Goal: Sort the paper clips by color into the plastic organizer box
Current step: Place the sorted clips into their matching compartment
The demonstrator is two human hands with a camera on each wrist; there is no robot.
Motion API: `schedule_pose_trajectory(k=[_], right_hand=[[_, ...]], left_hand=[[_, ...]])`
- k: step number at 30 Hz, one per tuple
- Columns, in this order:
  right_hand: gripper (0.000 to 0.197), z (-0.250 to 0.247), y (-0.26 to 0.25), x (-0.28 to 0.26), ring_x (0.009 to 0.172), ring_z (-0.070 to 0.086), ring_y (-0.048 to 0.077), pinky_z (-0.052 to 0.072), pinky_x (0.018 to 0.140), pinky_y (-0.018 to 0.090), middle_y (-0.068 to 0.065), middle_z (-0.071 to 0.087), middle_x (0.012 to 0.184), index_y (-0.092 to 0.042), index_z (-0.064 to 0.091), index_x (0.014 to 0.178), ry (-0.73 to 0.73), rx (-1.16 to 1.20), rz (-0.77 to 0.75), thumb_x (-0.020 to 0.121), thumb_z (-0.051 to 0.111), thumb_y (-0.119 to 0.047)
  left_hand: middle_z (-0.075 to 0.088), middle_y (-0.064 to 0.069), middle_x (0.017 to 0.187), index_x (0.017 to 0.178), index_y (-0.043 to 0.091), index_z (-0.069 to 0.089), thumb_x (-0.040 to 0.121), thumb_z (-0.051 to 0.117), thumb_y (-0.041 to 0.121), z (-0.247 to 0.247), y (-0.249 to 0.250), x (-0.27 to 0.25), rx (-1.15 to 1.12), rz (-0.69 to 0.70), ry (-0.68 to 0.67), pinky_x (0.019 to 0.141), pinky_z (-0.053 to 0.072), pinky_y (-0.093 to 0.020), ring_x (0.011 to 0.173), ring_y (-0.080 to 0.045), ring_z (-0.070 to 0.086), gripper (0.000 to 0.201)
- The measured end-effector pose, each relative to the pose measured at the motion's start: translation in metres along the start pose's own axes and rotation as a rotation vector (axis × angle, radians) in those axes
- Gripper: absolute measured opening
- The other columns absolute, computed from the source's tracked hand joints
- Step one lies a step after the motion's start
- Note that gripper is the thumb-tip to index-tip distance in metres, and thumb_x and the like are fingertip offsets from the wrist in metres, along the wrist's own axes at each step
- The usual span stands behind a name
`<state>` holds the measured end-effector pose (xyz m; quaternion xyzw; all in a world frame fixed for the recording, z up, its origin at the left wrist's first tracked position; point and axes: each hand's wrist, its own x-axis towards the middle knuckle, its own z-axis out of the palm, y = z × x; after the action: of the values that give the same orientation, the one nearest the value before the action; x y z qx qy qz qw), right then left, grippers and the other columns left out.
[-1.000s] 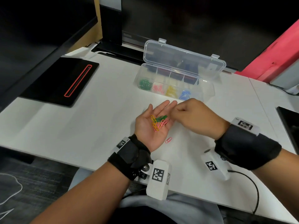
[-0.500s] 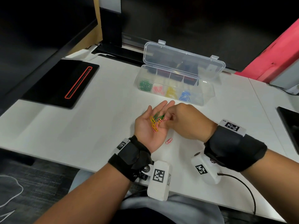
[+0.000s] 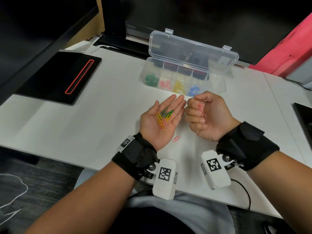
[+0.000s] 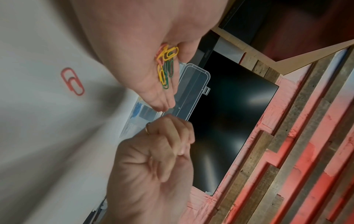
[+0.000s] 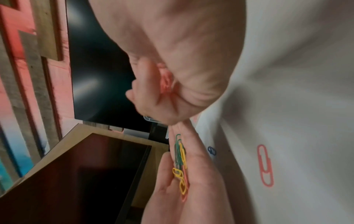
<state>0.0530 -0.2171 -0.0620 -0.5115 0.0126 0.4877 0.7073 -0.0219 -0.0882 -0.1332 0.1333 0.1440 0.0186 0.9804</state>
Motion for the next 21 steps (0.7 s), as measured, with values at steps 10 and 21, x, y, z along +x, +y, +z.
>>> schedule_pose_trajectory(k=[10,21], right_hand=[[0.017,0.034,0.018,-0.007,0.081,0.062,0.011,0.051,0.081,0.033,-0.016,0.066,0.078,-0.032,0.07,0.102,0.145,-1.693,-0.428,0.088,0.065,-0.024],[0.014,0.032,0.007,-0.002,0.081,0.061,0.006,0.049,0.074,0.028,-0.015,0.073,0.086,-0.037,0.075,0.098,0.122,-1.834,-0.52,0.087,0.067,-0.035]], left_hand=[[0.049,-0.025,0.14,0.137,-0.005,0.045,0.102,0.029,0.037,-0.001,0.001,0.001,0.04,-0.024,-0.009,0.109,0.037,-0.045,0.128,-0.036,0.049,0.057],[0.061,-0.02,0.127,0.127,-0.005,0.052,0.104,0.025,0.031,0.002,0.002,-0.001,0.008,-0.039,-0.05,0.082,0.055,-0.035,0.1,-0.029,0.067,0.051]])
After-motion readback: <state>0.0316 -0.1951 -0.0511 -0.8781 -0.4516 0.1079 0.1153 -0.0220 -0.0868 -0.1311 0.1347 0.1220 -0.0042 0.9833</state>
